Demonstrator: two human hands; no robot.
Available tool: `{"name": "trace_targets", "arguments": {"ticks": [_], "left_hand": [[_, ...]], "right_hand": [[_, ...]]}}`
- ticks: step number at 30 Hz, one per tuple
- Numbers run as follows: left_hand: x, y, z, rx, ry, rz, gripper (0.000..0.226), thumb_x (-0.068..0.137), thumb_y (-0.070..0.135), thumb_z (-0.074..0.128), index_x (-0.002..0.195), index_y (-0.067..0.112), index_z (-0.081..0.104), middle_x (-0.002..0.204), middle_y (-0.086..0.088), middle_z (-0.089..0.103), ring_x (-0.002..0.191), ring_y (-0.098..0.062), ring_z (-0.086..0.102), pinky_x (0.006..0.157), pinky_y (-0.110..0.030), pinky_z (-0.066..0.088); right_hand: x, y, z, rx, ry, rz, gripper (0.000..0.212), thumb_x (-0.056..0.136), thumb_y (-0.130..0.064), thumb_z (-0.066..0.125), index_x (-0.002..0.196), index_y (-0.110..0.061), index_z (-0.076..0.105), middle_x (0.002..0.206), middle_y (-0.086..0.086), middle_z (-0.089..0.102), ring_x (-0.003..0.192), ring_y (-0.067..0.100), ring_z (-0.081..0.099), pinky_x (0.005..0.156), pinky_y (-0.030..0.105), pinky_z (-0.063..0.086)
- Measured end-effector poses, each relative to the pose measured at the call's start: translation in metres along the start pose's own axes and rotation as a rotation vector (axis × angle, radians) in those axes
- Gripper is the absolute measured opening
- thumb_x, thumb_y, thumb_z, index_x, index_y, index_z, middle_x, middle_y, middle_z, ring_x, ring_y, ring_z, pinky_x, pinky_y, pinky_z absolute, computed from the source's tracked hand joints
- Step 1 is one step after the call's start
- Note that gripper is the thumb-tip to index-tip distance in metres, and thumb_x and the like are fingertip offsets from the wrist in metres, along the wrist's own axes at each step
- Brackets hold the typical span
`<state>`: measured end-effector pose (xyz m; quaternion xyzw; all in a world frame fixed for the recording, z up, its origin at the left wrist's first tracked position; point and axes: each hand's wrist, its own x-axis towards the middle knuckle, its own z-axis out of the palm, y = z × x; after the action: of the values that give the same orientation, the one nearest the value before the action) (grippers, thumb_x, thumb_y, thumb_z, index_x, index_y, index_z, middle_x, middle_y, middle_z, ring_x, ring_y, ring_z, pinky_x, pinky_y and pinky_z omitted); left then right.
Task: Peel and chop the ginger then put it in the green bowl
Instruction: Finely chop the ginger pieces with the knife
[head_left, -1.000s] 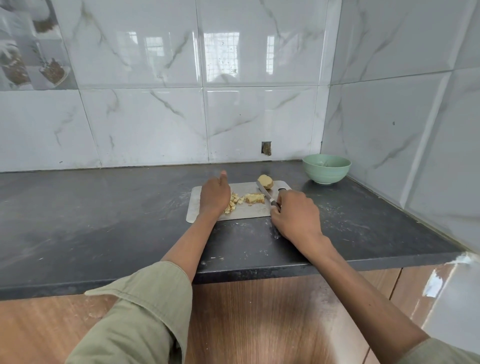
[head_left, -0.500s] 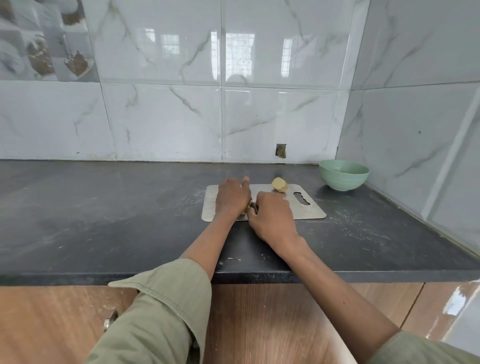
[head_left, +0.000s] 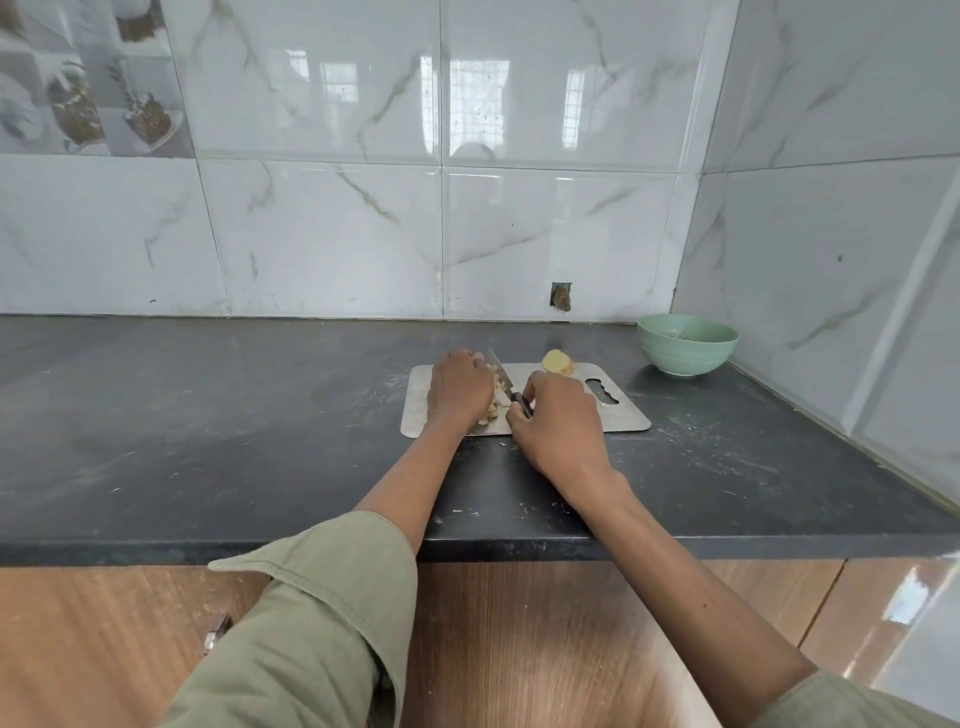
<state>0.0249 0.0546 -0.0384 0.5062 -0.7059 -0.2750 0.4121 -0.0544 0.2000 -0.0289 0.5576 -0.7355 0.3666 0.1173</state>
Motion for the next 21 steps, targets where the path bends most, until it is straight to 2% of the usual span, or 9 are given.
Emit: {"name": "trace_targets", "arguments": {"ticks": [2,6,11,15,16,18,21], "left_hand": [[-0.0011,0.0001,-0.0005,0.003,0.002,0.004,0.04,0.099,0.032,0.034,0.102,0.009,0.067,0.108,-0.012,0.069,0.104,-0.033,0.062,0.085,-0.043,0.046],[0.001,-0.0031,0.0018,0.045,-0.012,0.029,0.039,0.096,0.031,0.038,0.103,0.006,0.067,0.106,-0.014,0.07,0.1,-0.033,0.063,0.077,-0.039,0.043],[-0.0013,-0.0012,0.0001,0.079,-0.001,0.056,0.029,0.098,0.024,0.041,0.088,0.013,0.065,0.093,-0.005,0.067,0.093,-0.027,0.061,0.074,-0.037,0.041],[-0.0033,-0.0001,-0.0013,0.085,0.001,0.057,0.028,0.095,0.021,0.042,0.082,0.01,0.063,0.084,-0.006,0.066,0.088,-0.03,0.062,0.07,-0.037,0.041],[-0.0032,0.0003,-0.0017,0.081,-0.001,0.062,0.027,0.096,0.021,0.042,0.082,0.011,0.063,0.085,-0.005,0.067,0.088,-0.029,0.062,0.07,-0.037,0.041],[-0.0039,0.0015,-0.002,0.079,-0.014,0.059,0.03,0.099,0.028,0.043,0.094,0.012,0.067,0.097,0.0,0.068,0.093,-0.024,0.06,0.077,-0.037,0.044],[-0.005,0.0029,-0.0008,0.124,-0.022,0.061,0.049,0.095,0.05,0.031,0.101,0.018,0.068,0.112,0.0,0.067,0.106,-0.024,0.06,0.088,-0.046,0.05]], "right_hand": [[-0.0004,0.0012,0.0011,-0.01,-0.021,-0.001,0.017,0.093,-0.026,0.057,0.084,-0.012,0.059,0.085,0.006,0.06,0.077,0.03,0.054,0.062,0.036,0.036],[-0.0012,0.0009,0.0007,-0.019,-0.041,-0.02,0.014,0.094,-0.025,0.057,0.086,-0.013,0.056,0.089,0.007,0.058,0.078,0.029,0.052,0.062,0.036,0.034],[-0.0027,0.0004,-0.0016,-0.021,-0.057,-0.041,0.012,0.092,-0.023,0.058,0.086,-0.013,0.054,0.089,0.005,0.055,0.077,0.027,0.05,0.063,0.036,0.034],[-0.0035,0.0014,-0.0036,-0.012,-0.077,-0.026,0.012,0.092,-0.024,0.058,0.088,-0.013,0.055,0.09,0.006,0.056,0.078,0.029,0.05,0.064,0.037,0.035],[-0.0036,0.0012,-0.0041,0.009,-0.06,-0.023,0.013,0.092,-0.025,0.058,0.088,-0.013,0.056,0.089,0.005,0.057,0.078,0.029,0.051,0.063,0.037,0.035],[-0.0044,0.0003,-0.0062,0.054,-0.019,-0.019,0.014,0.094,-0.025,0.058,0.087,-0.013,0.055,0.085,0.003,0.057,0.076,0.026,0.052,0.061,0.037,0.033],[-0.0053,-0.0023,-0.0083,0.093,0.006,-0.02,0.015,0.094,-0.026,0.058,0.085,-0.014,0.057,0.079,0.001,0.058,0.072,0.024,0.052,0.06,0.036,0.034]]}}
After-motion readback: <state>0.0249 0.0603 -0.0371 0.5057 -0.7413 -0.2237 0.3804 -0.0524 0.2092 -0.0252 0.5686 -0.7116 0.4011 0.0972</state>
